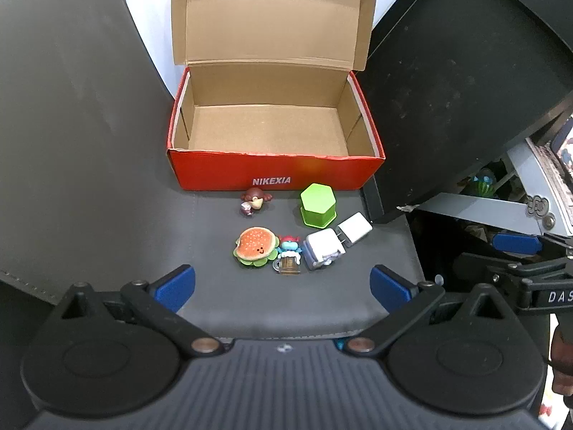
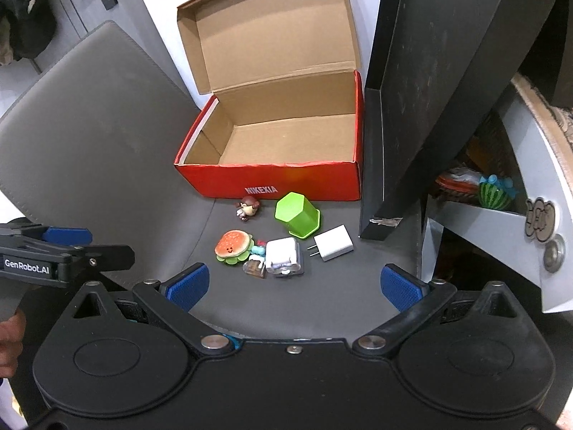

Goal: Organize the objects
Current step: 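Move the left tool to the smurf figure while the right tool approaches the white cube, then close the left gripper on the smurf figure while the right gripper closes on the white cube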

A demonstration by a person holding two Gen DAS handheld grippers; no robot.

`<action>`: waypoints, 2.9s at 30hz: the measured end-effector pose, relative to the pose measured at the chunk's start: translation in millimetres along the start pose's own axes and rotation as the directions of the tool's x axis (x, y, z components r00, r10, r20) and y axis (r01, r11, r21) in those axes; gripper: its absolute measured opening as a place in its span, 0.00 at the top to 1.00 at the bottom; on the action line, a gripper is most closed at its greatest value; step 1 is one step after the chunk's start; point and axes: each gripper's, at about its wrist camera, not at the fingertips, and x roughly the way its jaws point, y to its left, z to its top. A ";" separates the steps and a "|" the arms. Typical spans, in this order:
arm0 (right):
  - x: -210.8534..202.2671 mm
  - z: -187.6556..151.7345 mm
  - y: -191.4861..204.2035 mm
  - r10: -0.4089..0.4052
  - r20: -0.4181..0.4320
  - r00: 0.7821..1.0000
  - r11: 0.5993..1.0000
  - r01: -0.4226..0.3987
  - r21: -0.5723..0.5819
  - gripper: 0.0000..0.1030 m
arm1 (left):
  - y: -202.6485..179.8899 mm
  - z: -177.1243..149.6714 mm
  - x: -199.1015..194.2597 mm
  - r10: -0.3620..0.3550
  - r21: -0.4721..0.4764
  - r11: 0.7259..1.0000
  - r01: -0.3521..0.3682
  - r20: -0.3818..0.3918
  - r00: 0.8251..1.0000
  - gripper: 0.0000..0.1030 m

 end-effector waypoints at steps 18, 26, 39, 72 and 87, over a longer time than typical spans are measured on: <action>44.3 -1.0 -12.5 0.023 -0.011 1.000 0.999 -0.023 0.037 0.06 | 14.3 7.8 50.8 0.028 -0.209 0.977 -0.030 -0.009 1.000 0.03; 56.3 -3.1 -26.6 0.031 0.021 0.999 0.995 -0.033 0.093 0.11 | 15.7 11.1 73.0 0.064 -0.252 0.966 -0.058 0.014 0.998 0.12; 86.8 -14.8 -49.3 0.076 -0.015 0.997 0.973 -0.070 0.220 0.24 | 34.3 2.0 110.2 0.049 -0.413 0.909 -0.060 -0.039 0.998 0.36; 148.5 -16.8 -34.4 0.114 -0.141 0.983 0.984 -0.092 0.155 0.38 | 39.3 3.5 208.6 0.100 -0.665 0.724 -0.186 -0.166 0.981 0.60; 175.4 -15.5 -2.9 0.067 -0.186 0.980 0.997 -0.070 -0.011 0.37 | 48.8 -11.1 207.9 0.165 -0.720 0.632 -0.285 -0.234 0.958 0.66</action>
